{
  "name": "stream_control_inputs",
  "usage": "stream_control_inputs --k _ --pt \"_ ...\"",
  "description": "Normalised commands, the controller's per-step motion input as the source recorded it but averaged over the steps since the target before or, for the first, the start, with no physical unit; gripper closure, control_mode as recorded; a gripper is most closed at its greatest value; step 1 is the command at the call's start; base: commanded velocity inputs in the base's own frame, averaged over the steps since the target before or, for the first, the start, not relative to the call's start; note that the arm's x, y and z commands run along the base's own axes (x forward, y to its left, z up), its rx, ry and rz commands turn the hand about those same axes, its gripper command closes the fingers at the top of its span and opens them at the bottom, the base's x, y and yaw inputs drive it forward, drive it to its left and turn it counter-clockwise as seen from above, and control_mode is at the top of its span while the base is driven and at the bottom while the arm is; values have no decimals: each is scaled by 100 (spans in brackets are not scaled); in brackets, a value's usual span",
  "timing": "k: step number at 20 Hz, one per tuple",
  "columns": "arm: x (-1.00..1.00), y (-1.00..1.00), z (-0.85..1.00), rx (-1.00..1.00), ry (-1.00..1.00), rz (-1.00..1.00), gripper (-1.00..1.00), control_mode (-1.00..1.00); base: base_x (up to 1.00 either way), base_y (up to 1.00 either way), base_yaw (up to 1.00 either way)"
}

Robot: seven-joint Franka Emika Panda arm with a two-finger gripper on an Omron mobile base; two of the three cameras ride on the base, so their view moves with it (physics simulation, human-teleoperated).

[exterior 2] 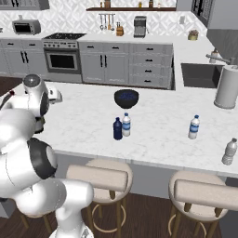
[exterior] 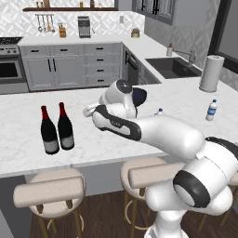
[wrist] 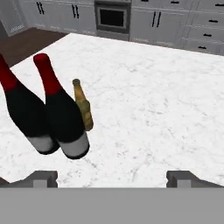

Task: Move the plastic bottles in the middle to the plastics group, and the glass bottles in the middle to the glass group.

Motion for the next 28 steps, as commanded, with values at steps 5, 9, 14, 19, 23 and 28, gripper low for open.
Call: stream_control_inputs --k 5,9,14,19,23,28 --pt "-17 -100 8 3 17 -51 -100 -100 0 0 0" --pt "-1 -100 17 3 22 -47 -100 -100 0 0 0" --pt "-5 -100 7 1 24 -35 -100 -100 0 0 0" --pt "-24 -100 0 0 9 -15 -100 -100 0 0 0" --pt "-21 -90 -14 0 4 -10 -100 -100 0 0 0" --pt "4 -53 -45 3 -1 1 -100 -100 0 0 0"
